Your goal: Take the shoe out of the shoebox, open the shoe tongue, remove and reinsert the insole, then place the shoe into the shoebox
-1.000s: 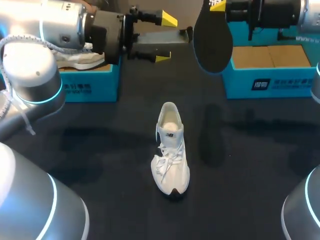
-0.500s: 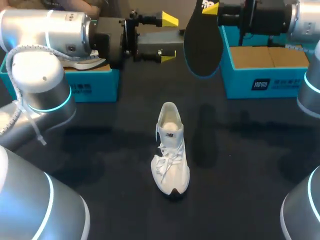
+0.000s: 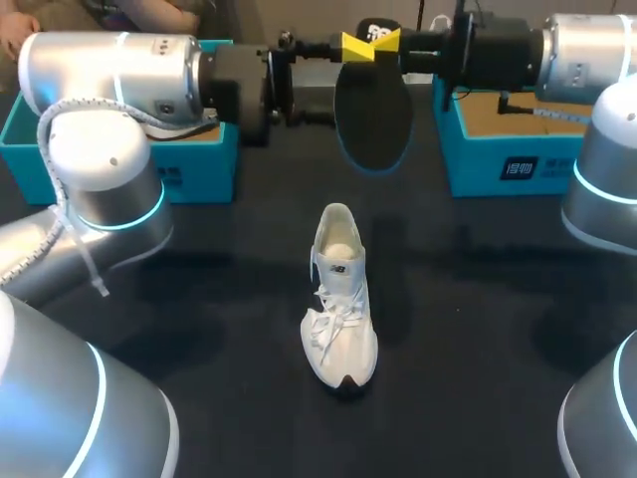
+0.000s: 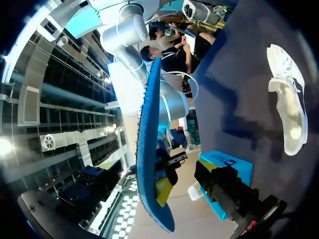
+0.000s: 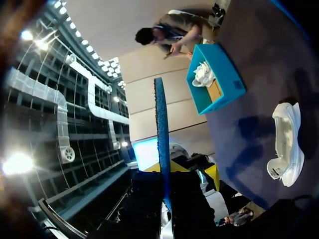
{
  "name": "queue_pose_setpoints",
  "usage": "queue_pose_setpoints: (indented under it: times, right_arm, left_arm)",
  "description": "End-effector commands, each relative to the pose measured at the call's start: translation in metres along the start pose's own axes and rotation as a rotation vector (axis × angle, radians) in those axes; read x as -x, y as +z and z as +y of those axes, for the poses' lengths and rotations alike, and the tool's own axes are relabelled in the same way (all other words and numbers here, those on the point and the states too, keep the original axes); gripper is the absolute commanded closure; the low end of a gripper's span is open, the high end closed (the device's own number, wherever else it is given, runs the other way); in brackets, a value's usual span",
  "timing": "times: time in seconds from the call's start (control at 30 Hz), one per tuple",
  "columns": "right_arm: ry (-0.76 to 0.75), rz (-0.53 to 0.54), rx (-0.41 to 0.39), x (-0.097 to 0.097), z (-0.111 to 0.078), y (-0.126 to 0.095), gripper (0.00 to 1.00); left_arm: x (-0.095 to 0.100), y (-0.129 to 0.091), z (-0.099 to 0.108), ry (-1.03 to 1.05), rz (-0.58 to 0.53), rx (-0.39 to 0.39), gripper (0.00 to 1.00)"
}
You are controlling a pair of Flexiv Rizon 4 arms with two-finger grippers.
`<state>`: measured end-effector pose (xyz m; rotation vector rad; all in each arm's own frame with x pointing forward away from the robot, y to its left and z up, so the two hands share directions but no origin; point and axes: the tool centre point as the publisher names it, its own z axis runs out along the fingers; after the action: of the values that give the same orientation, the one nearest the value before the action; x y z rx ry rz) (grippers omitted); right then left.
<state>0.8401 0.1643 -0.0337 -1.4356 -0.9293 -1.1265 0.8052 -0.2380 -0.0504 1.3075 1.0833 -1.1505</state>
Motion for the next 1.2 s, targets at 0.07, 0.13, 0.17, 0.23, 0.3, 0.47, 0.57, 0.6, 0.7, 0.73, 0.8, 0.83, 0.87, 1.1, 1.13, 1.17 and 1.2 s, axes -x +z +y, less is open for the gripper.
queue_pose_setpoints:
  times: [0.07, 0.13, 0.17, 0.23, 0.3, 0.47, 0.57, 0.6, 0.7, 0.73, 0.8, 0.83, 0.87, 1.1, 1.13, 1.17, 1.2]
  right_arm:
    - [0.003, 0.004, 0.012, 0.002, 0.0, 0.004, 1.0]
    - [0.007, 0.003, 0.016, 0.004, 0.001, 0.003, 1.0]
    - [0.008, 0.002, 0.016, 0.005, 0.002, 0.003, 1.0]
    - [0.012, 0.001, 0.014, 0.006, 0.003, 0.003, 1.0]
    - [0.015, 0.0, 0.012, 0.006, 0.005, 0.003, 1.0]
    - [0.022, -0.004, -0.002, 0.007, 0.007, 0.004, 1.0]
    - [0.026, 0.001, -0.003, 0.008, 0.008, 0.005, 1.0]
    - [0.024, 0.004, -0.003, 0.009, 0.008, 0.005, 1.0]
    - [0.013, 0.003, -0.014, 0.01, 0.007, 0.006, 1.0]
    - [0.001, 0.003, -0.018, 0.01, 0.005, 0.006, 1.0]
    - [-0.019, -0.017, -0.015, 0.009, 0.003, 0.003, 0.51]
    - [-0.047, -0.029, -0.028, 0.008, 0.001, 0.001, 0.0]
    - [-0.081, -0.036, -0.025, 0.007, 0.0, -0.001, 0.0]
    - [-0.192, -0.074, -0.046, 0.011, -0.005, -0.026, 0.0]
    - [-0.202, -0.074, -0.054, 0.013, -0.006, -0.029, 0.0]
    - [-0.21, -0.079, -0.055, 0.016, -0.007, -0.033, 0.0]
    - [-0.222, -0.087, -0.07, 0.018, -0.009, -0.036, 0.0]
  left_arm:
    - [-0.002, 0.004, -0.001, 0.006, -0.003, -0.002, 0.24]
    - [-0.003, 0.004, -0.002, 0.005, -0.002, -0.002, 0.3]
    - [-0.003, 0.003, -0.003, 0.002, -0.004, 0.001, 0.3]
    - [-0.003, 0.002, -0.004, 0.001, -0.007, 0.004, 0.39]
    - [-0.004, 0.001, -0.006, 0.004, -0.007, 0.006, 0.51]
    - [-0.006, 0.0, -0.006, -0.002, -0.004, 0.019, 0.72]
    - [-0.007, 0.002, -0.006, -0.008, -0.007, 0.027, 1.0]
    - [-0.007, 0.003, -0.007, -0.01, -0.01, 0.023, 1.0]
    - [-0.009, 0.005, -0.008, -0.016, -0.01, 0.011, 1.0]
    - [-0.01, 0.006, -0.008, -0.019, -0.011, 0.011, 1.0]
    - [-0.01, 0.004, -0.007, -0.036, -0.022, 0.011, 1.0]
    - [-0.009, 0.002, -0.007, -0.047, -0.028, 0.011, 1.0]
    - [-0.008, -0.001, -0.007, -0.057, -0.033, 0.011, 1.0]
    - [-0.005, -0.02, -0.008, -0.106, -0.049, 0.007, 1.0]
    - [-0.005, -0.022, -0.01, -0.12, -0.054, 0.003, 1.0]
    - [-0.005, -0.024, -0.011, -0.124, -0.055, 0.0, 1.0]
    - [-0.005, -0.026, -0.012, -0.123, -0.054, 0.0, 1.0]
